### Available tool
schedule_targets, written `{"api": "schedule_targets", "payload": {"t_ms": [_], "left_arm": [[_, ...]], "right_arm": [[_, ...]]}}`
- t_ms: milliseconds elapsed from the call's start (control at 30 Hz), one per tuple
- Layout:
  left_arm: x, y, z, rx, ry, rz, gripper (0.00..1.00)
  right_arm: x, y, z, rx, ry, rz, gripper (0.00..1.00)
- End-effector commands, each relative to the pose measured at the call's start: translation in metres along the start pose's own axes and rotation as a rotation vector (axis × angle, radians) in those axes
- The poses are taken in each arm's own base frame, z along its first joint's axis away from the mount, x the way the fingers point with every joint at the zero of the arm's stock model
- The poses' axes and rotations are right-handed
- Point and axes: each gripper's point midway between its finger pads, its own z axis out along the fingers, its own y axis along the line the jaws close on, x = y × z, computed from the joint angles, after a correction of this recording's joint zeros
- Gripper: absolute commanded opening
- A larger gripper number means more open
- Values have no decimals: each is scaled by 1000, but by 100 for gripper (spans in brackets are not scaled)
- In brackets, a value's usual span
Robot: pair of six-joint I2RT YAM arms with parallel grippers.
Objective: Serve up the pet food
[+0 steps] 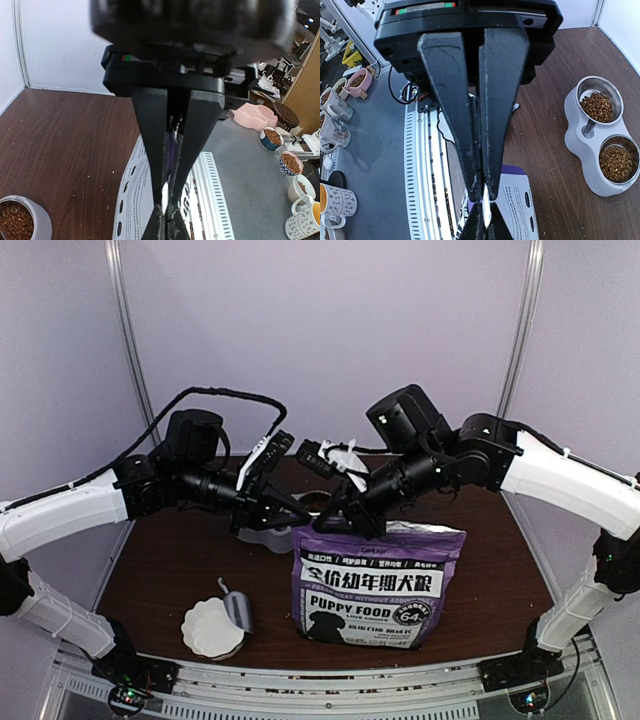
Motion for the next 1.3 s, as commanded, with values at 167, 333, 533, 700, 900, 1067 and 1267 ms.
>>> {"api": "schedule_targets", "payload": {"t_ms": [167,333,533,700,900,1067,1267], "left_arm": [[-6,-5,-3,5,-21,26,0],[-5,-5,-3,1,-19,27,0],[-5,-4,-4,-3,-17,29,0],[-5,-4,-4,-6,-16,26,0],[-5,-3,-4,-10,-16,28,0],[-5,-3,-4,-11,-15,30,0],[-6,-3,-4,-13,-17,32,0]], "right_arm": [[24,-9,-16,96,91,-12,17],[26,-12,-18,115,89,-12,0],[28,-14,-28,147,98,-22,20],[35,-15,-32,156,115,-20,18],[39,-16,-32,165,119,-21,0],[40,-19,-40,197,122,-28,8],[47,-22,-46,225,135,-27,15]]}}
